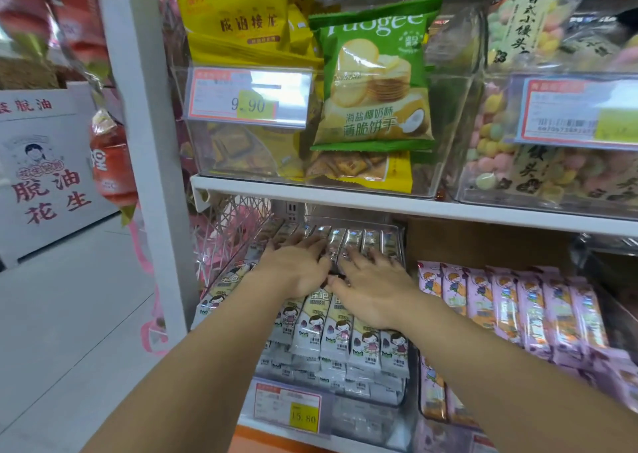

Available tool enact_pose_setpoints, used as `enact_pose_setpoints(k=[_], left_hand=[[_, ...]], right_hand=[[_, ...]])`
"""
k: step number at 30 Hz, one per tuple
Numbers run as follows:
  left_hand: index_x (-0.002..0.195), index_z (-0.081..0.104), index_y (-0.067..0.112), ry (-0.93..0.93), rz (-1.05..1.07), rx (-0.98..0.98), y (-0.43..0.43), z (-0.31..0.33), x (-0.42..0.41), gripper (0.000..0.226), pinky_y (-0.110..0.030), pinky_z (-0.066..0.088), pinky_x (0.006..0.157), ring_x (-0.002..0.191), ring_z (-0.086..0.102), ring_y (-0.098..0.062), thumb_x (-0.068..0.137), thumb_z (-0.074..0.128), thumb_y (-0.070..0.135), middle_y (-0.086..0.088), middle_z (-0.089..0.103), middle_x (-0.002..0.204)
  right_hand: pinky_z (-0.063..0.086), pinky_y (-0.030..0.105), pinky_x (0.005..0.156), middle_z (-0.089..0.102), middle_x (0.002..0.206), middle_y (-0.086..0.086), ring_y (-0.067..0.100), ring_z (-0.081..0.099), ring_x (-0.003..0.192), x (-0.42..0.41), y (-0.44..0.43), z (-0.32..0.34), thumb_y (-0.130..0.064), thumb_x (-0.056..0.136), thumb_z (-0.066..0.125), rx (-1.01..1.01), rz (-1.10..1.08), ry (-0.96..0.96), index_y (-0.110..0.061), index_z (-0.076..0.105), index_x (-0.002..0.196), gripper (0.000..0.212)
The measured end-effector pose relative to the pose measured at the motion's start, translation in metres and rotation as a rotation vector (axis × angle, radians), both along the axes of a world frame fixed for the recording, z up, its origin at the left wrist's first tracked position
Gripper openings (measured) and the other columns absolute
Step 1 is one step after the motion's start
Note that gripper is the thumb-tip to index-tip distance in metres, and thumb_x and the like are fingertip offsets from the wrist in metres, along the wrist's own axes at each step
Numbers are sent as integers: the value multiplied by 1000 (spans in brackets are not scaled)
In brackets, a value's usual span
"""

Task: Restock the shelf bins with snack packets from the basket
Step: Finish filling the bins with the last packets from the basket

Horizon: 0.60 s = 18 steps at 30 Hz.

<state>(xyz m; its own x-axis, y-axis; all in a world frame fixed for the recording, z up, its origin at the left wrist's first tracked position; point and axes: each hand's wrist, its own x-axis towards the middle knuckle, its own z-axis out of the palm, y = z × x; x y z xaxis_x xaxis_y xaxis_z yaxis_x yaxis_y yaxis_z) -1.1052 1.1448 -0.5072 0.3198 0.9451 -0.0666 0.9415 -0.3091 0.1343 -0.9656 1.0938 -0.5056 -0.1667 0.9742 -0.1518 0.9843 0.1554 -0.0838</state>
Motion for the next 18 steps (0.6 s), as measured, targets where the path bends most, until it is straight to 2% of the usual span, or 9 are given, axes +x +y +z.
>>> enact_pose_setpoints(k=[4,8,14,18], left_hand=[[151,9,32,-20,7,1,-5,3,0,51,-54,0,116,147,-5,-16,101,15,41,10,-1,160],[149,6,42,-35,72,55,-22,3,-13,50,-52,-2,117,147,-8,-25,100,14,47,5,-8,160],[149,5,44,19,137,-42,-29,0,-22,53,-50,-6,115,146,-7,-33,97,10,55,-1,-10,159],[149,7,44,7,136,-16,-29,6,-26,52,-50,2,116,147,2,-30,98,13,54,-3,-8,160]], right_hand=[[-2,46,118,-7,160,-6,24,-9,147,0,-2,1,-53,98,12,14,4,19,-26,6,153,61],[-6,46,118,-4,160,-9,20,-6,147,7,-14,6,-52,98,9,52,52,4,-26,6,153,60],[-9,49,117,-8,159,-10,22,-10,147,2,-11,5,-58,97,6,-39,18,-33,-28,4,153,64],[-7,50,117,-6,160,-9,23,-6,147,0,-14,6,-57,97,9,10,34,-18,-28,2,153,63]])
